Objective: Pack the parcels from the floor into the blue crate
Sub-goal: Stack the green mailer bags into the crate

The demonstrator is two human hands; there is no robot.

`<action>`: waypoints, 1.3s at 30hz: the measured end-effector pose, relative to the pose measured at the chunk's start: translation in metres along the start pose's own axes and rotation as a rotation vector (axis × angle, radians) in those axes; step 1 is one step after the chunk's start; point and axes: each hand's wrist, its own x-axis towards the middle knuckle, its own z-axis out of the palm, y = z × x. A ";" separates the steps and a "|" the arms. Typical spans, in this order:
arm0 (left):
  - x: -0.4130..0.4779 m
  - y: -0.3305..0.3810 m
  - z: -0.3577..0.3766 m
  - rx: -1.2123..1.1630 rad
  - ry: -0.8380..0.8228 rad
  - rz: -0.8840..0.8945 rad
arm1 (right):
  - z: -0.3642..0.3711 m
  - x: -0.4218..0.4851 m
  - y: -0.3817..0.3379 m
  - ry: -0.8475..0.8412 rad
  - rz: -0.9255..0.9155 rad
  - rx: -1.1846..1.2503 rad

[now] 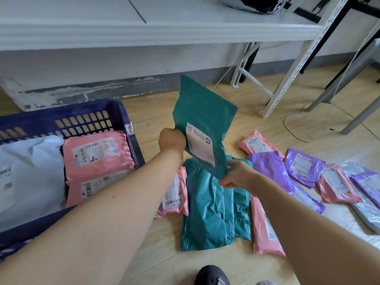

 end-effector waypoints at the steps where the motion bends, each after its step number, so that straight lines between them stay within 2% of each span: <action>1: 0.001 0.003 -0.006 -0.029 -0.011 -0.016 | 0.005 -0.004 -0.009 0.003 -0.025 0.012; 4: 0.002 0.011 -0.023 -0.028 0.018 -0.012 | 0.018 -0.012 -0.032 0.082 -0.063 0.104; 8: 0.002 0.016 -0.042 -0.151 0.075 -0.005 | 0.025 -0.023 -0.058 0.243 -0.140 0.202; 11: -0.015 0.026 -0.060 -0.105 0.147 0.109 | 0.028 -0.028 -0.073 0.304 -0.163 0.190; 13: -0.024 0.028 -0.073 0.081 0.255 0.309 | 0.030 -0.029 -0.081 0.391 -0.162 0.137; 16: -0.034 0.030 -0.091 0.342 0.327 0.750 | 0.032 -0.032 -0.094 0.524 -0.186 0.002; 19: -0.030 0.032 -0.105 0.641 0.259 1.052 | 0.038 -0.044 -0.111 0.635 -0.262 -0.167; 21: -0.028 0.032 -0.110 0.882 0.183 1.127 | 0.043 -0.052 -0.121 0.679 -0.331 -0.240; 24: -0.023 0.027 -0.116 1.056 0.088 1.039 | 0.054 -0.063 -0.138 0.710 -0.432 -0.312; 26: -0.023 0.026 -0.124 0.962 0.143 0.973 | 0.062 -0.070 -0.149 0.731 -0.526 -0.321; 31: -0.028 0.032 -0.152 0.680 0.338 1.019 | 0.082 -0.083 -0.175 0.745 -0.727 -0.441; 36: -0.023 0.033 -0.183 0.608 0.388 0.857 | 0.112 -0.087 -0.187 0.743 -0.861 -0.472; 39: -0.019 0.032 -0.206 0.433 0.410 0.642 | 0.130 -0.079 -0.188 0.667 -0.822 -0.402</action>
